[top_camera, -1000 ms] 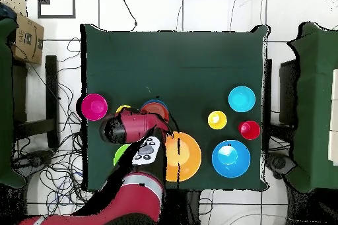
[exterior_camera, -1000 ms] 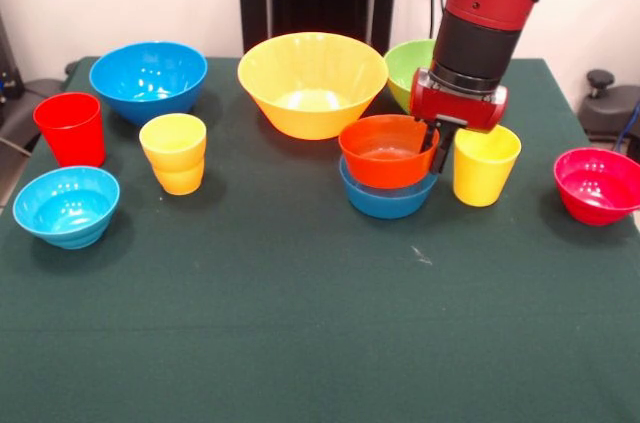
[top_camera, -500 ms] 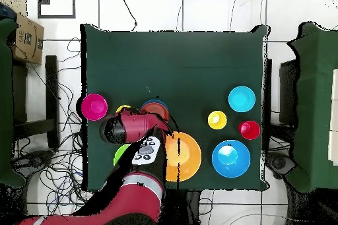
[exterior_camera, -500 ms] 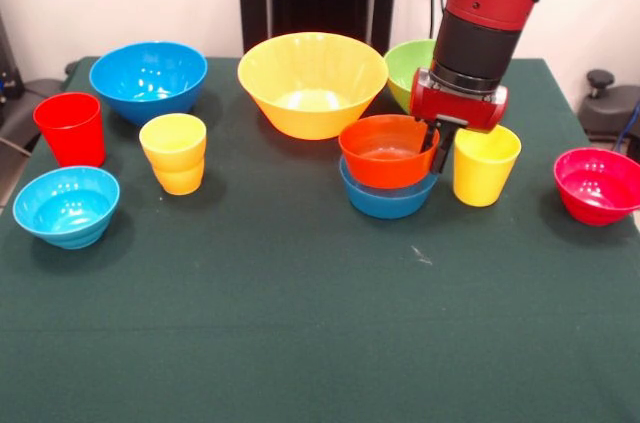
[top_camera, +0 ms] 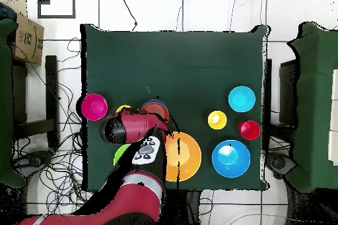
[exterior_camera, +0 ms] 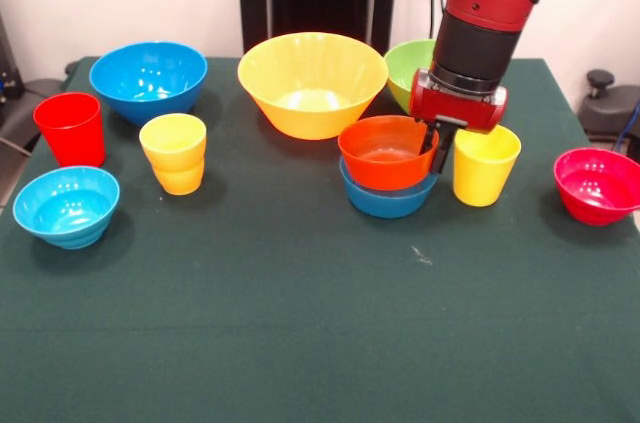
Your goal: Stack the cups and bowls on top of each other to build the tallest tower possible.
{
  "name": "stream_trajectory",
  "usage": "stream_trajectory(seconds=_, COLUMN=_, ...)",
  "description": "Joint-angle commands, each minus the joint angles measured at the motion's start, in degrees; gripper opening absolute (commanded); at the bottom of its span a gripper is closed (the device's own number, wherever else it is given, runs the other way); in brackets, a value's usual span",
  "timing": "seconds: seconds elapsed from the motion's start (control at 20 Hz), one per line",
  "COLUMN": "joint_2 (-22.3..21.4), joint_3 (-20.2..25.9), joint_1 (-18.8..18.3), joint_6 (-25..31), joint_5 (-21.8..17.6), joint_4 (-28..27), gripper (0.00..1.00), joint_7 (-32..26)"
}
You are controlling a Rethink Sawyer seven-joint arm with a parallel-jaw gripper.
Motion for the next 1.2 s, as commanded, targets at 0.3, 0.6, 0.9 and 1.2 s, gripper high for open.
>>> stream_trajectory(seconds=0.3, joint_2=3.7, joint_3=4.8, joint_1=-0.1, joint_6=0.7, joint_5=1.5, joint_4=-1.4, gripper=0.00, joint_7=7.3)
stream_trajectory(seconds=0.6, joint_2=3.9, joint_3=4.8, joint_1=-0.2, joint_6=0.4, joint_5=1.5, joint_4=-1.6, gripper=1.00, joint_7=7.4)
stream_trajectory(seconds=0.9, joint_2=4.0, joint_3=5.2, joint_1=-0.5, joint_6=0.2, joint_5=1.6, joint_4=-1.6, gripper=1.00, joint_7=7.3)
stream_trajectory(seconds=1.2, joint_2=4.6, joint_3=4.8, joint_1=-0.3, joint_6=-1.2, joint_5=1.3, joint_4=-1.9, gripper=1.00, joint_7=7.4)
